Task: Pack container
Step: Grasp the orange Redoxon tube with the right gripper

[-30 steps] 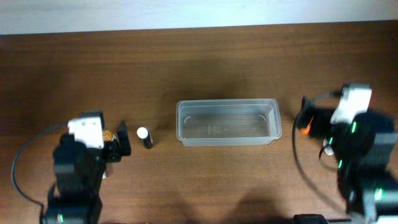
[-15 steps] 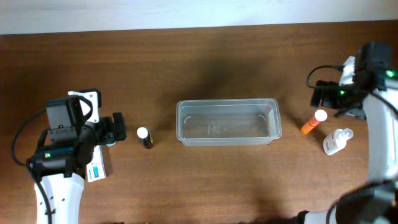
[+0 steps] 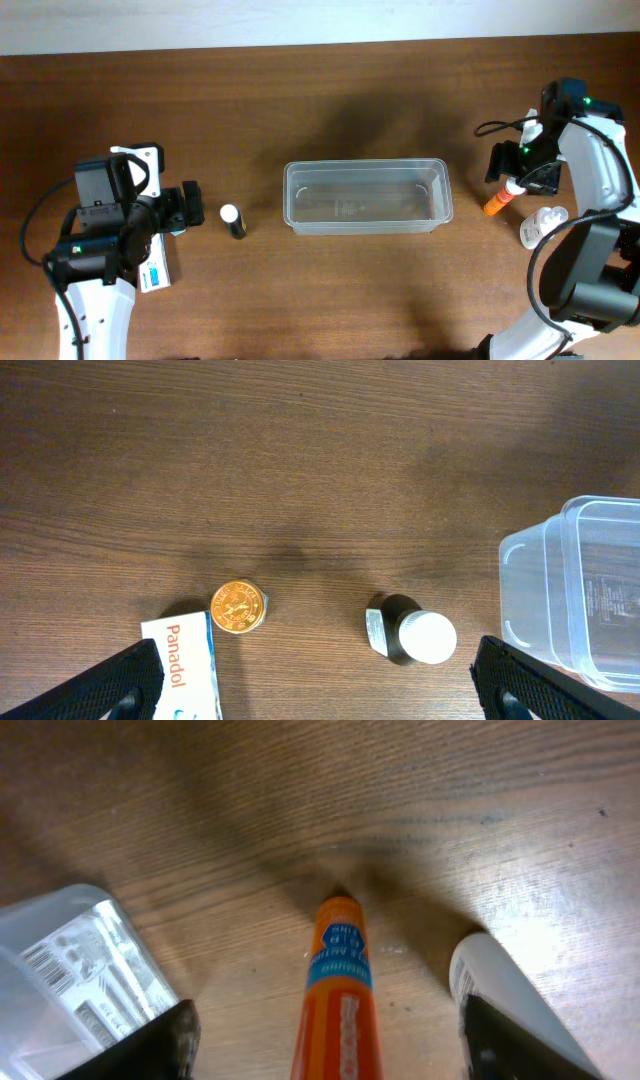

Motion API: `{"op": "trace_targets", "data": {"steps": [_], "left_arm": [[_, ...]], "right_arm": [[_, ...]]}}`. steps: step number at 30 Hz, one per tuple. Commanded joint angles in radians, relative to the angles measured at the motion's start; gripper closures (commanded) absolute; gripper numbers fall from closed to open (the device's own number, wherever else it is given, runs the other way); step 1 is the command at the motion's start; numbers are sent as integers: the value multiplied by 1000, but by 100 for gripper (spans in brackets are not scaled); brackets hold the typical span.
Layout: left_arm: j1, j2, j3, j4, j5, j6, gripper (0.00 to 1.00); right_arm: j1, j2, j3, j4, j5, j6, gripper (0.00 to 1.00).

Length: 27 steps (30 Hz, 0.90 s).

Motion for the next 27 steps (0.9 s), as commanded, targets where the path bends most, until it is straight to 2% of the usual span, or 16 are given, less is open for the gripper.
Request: {"op": "trace_targets", "data": {"steps": [1,3,6,11,16,23,27], "left_arm": [[4,0,28,0,16,-9,1],[4,0,28,0,16,-9,1],[4,0,28,0,16,-9,1],[4,0,28,0,17,-9,1],[4,0,28,0,17,-9,1],[4,0,28,0,16,-9,1],[4,0,28,0,16,-9,1]], "right_arm": [[-2,18,18,2,-6,5,33],[-2,18,18,4,-6,5,37],[-2,18,18,7,-6,5,52],[-2,16,19,10,-6,5,67],[0,13,28,8,-6,5,78],[7,-37,122,-67,-6,5,81],[46,-97,245,-211,-7,-1,83]]}}
